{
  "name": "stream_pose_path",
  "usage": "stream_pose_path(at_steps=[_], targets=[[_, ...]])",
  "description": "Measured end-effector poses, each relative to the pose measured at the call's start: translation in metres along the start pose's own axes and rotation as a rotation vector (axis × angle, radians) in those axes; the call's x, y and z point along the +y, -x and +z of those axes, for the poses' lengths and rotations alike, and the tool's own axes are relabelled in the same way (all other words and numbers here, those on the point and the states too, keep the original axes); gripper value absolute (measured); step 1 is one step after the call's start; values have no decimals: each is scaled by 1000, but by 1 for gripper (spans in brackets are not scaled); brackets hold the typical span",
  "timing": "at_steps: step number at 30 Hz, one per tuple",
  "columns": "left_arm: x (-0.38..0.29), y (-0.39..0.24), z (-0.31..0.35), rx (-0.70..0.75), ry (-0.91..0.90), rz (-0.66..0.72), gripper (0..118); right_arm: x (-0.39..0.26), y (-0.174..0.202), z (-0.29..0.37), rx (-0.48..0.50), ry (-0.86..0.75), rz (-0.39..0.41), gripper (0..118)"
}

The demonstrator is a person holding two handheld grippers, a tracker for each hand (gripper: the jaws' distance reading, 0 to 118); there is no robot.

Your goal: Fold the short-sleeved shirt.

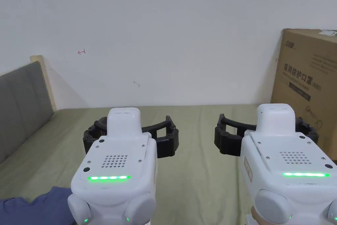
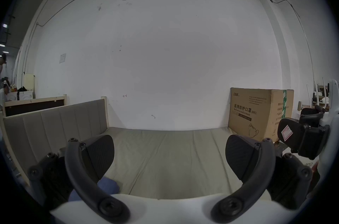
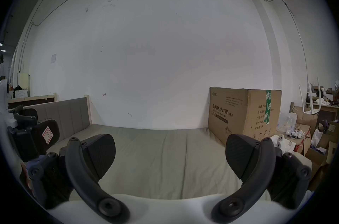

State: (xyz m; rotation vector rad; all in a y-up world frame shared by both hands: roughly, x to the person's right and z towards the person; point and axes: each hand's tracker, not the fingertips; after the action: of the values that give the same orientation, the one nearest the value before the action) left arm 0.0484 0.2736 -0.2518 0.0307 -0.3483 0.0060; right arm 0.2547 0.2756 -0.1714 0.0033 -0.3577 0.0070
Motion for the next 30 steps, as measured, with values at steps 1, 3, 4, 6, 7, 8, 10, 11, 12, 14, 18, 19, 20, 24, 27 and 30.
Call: stream_pose_path(at_steps=[1, 3, 4, 6, 7, 8, 10, 11, 12, 14, 18, 19, 20, 24, 27, 30], targets=[[0, 0, 0, 2, 1, 0, 118, 0, 0, 0, 3, 0, -6, 117], [-1, 1, -1, 3, 4, 4, 118, 0, 0, 0, 6, 2, -11, 117], [-1, 2, -1, 3, 6, 9, 118, 0, 0, 0, 5, 4, -9, 117], [-1, 2, -2, 0, 11, 16, 118, 0, 1, 0, 1, 6, -3, 117], [-1, 3, -2, 1, 14, 17, 118, 0, 1, 0, 1, 6, -2, 117], [-2, 3, -2, 3, 14, 17, 118, -1, 1, -1, 2, 6, -3, 117], [-2, 3, -2, 6, 15, 15, 118, -1, 1, -1, 2, 5, -5, 117], [-2, 3, -2, 7, 17, 16, 118, -1, 1, -1, 2, 6, -6, 117], [-3, 4, -3, 7, 19, 20, 118, -1, 1, -1, 2, 6, -5, 117], [-3, 5, -3, 7, 22, 27, 118, -2, 0, -2, 1, 9, -3, 117], [-3, 6, -4, 14, 25, 28, 118, -2, 0, -2, 1, 13, -3, 117], [-3, 6, -4, 14, 26, 28, 118, -2, 0, -2, 1, 14, -3, 117], [-3, 6, -4, 15, 26, 29, 118, -2, 0, -2, 1, 15, -3, 117], [-3, 6, -4, 15, 26, 26, 118, -3, 0, -2, 0, 16, -2, 117], [-4, 5, -4, 15, 25, 17, 118, -3, 0, -2, 2, 17, -2, 117], [-3, 4, -4, 13, 22, 12, 118, -3, 1, -2, 1, 16, 1, 117]])
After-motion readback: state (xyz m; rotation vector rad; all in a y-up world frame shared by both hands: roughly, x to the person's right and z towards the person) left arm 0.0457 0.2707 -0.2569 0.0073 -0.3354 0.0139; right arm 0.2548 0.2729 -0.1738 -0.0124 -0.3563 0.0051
